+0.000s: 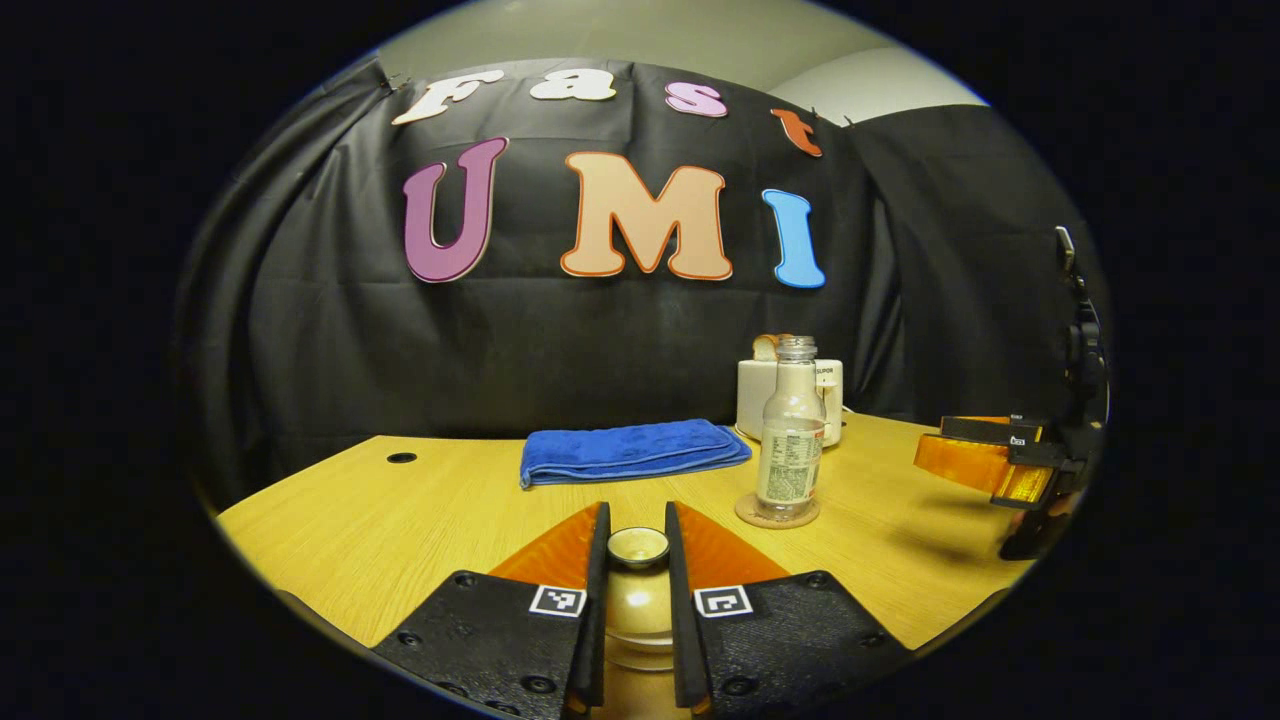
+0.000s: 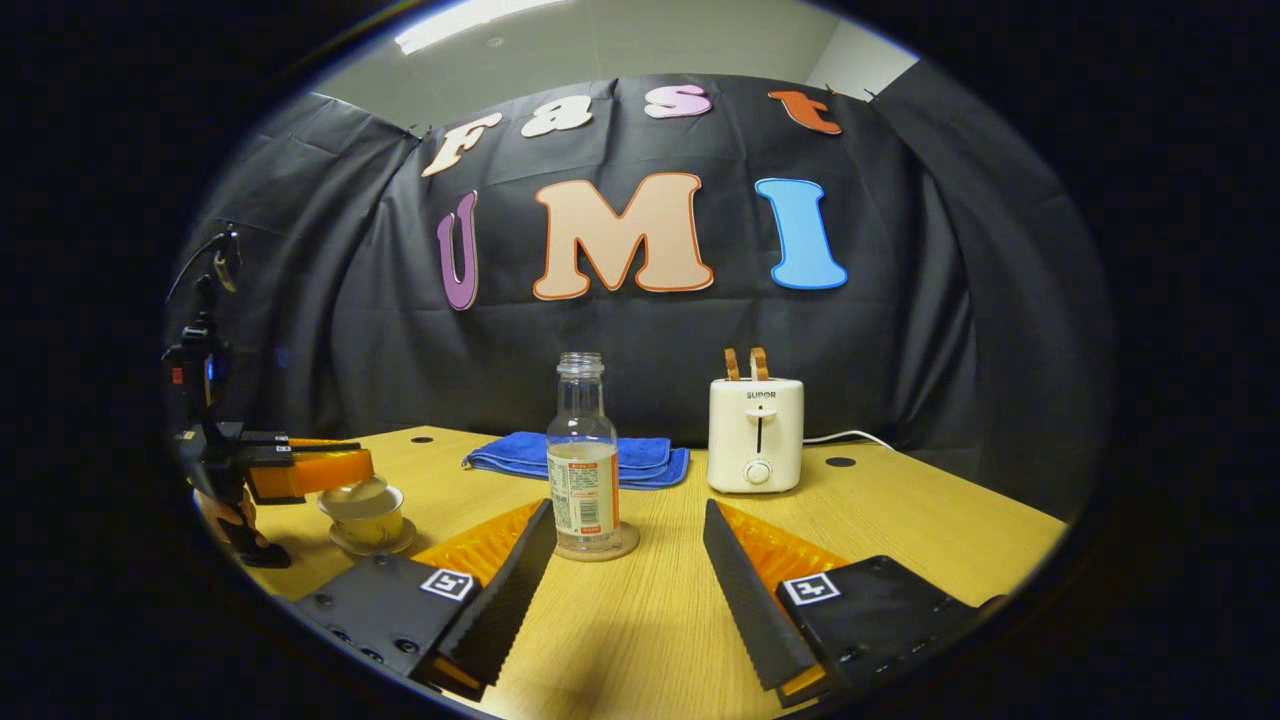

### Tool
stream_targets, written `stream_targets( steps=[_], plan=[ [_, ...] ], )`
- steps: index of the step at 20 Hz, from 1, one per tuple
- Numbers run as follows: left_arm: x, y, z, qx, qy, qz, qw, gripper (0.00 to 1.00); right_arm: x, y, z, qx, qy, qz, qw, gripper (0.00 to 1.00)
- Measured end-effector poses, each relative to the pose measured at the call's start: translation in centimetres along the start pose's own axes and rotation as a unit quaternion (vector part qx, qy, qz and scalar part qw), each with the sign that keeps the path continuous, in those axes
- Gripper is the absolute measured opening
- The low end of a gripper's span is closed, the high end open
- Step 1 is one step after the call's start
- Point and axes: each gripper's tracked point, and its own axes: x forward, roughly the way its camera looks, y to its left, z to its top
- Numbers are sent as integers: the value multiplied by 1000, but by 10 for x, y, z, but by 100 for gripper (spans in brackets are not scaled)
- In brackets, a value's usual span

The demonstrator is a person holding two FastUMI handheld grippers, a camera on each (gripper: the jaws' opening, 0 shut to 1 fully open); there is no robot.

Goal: Open the teacup lid with one hand, grasp the water bottle and pour water into the teacup with the other hand; after pouring, place the water bottle on the coaster and then close the teacup lid.

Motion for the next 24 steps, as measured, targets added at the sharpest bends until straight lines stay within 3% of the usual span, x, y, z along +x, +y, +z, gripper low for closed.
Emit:
stream_targets(
  steps=[1, 2, 3, 5, 6, 7, 9, 11, 12, 13, 17, 18, 19, 21, 24],
  plan=[
    [0, -2, -1, 2, 6, -3, 1000, 25, -2, 0, 1, 0, 0, -1, 1000, 88],
    [1, -3, -3, 5, 11, -6, 1000, 25, -3, -1, 1, 0, 0, -1, 1000, 88],
    [2, -5, -4, 7, 17, -10, 1000, 25, -1, 0, 0, 0, -1, -2, 1000, 95],
    [4, -8, -8, 9, 30, -16, 999, 25, -1, 0, -2, 0, 0, -2, 1000, 95],
    [4, -8, -9, 10, 33, -17, 999, 25, -2, 0, -1, 0, 0, -2, 1000, 88],
    [3, -8, -8, 10, 33, -17, 999, 25, -2, 0, -1, 0, 0, -2, 1000, 88],
    [3, -6, -7, 4, 32, -15, 999, 25, -2, 0, -1, 0, 1, 0, 1000, 100],
    [3, -5, -9, -3, 35, -15, 999, 25, -2, 1, -1, 0, 1, 2, 1000, 95],
    [3, -5, -12, -3, 41, -14, 999, 24, -3, 1, -1, 0, 1, 3, 1000, 100],
    [3, -6, -10, -3, 41, -14, 999, 25, -2, 1, -2, 0, 1, 3, 1000, 95],
    [3, -5, -11, -3, 42, -13, 999, 28, -2, 0, -2, 0, 0, 0, 1000, 95],
    [3, -6, -12, -2, 44, -13, 999, 30, -3, 0, -1, 0, 0, -2, 1000, 95],
    [3, -6, -12, -2, 44, -13, 999, 33, -3, 0, -1, 0, 0, -2, 1000, 89],
    [1, -5, -10, -5, 41, -14, 999, 40, -2, 0, -2, 0, 0, -2, 1000, 89],
    [-5, -4, -7, -10, 32, -11, 999, 74, -2, 0, -1, 0, 0, -2, 1000, 89]
  ],
)
